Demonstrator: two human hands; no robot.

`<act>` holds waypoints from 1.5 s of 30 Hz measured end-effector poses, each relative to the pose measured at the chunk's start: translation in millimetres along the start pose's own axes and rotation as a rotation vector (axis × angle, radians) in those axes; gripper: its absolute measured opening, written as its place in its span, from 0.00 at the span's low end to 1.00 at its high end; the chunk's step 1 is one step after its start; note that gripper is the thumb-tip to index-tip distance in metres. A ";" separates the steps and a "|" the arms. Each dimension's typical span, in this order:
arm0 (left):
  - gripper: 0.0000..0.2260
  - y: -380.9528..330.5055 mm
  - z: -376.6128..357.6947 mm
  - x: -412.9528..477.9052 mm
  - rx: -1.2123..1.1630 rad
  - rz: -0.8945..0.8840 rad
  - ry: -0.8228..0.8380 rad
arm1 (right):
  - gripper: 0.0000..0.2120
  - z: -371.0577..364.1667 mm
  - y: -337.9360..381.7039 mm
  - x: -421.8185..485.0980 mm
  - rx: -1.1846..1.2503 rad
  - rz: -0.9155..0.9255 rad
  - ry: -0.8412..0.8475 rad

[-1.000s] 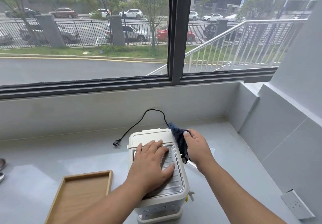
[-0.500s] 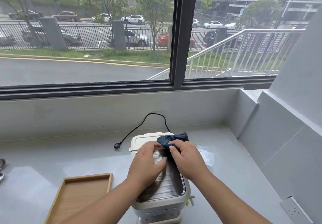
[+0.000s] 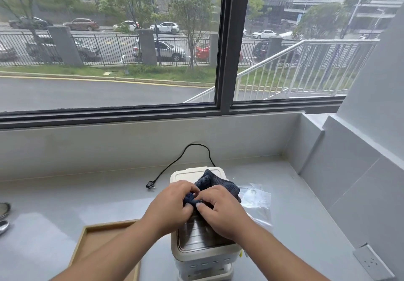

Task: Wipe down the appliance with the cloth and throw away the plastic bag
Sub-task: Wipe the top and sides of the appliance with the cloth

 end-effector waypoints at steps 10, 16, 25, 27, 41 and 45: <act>0.12 2.0 13.5 -19.7 0.065 -0.113 0.083 | 0.13 -6.2 18.8 -10.6 0.077 -0.016 0.105; 0.08 10.2 14.6 -19.1 0.071 -0.109 0.087 | 0.15 -4.0 20.3 -12.3 0.185 -0.084 0.102; 0.18 10.9 13.2 0.9 0.177 -0.036 0.061 | 0.19 18.1 -3.9 -12.5 -0.204 -0.214 -0.105; 0.22 10.5 12.8 5.4 0.187 -0.015 0.085 | 0.20 18.3 -7.0 -12.9 -0.248 -0.256 -0.082; 0.21 -1.0 24.8 20.9 0.149 -0.048 0.067 | 0.19 35.0 12.1 -8.5 -0.251 -0.297 -0.142; 0.28 -11.4 28.9 26.4 0.197 -0.123 0.063 | 0.25 40.4 15.5 -12.2 -0.327 -0.302 -0.171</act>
Point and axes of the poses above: each hand's wrist, its own x-axis towards the middle knuckle, its own z-axis out of the back of the hand, y = z × x, the point moved 6 cm from there along x, towards the middle knuckle, and after that the axes turned 3 degrees about y, right-handed, at the moved point
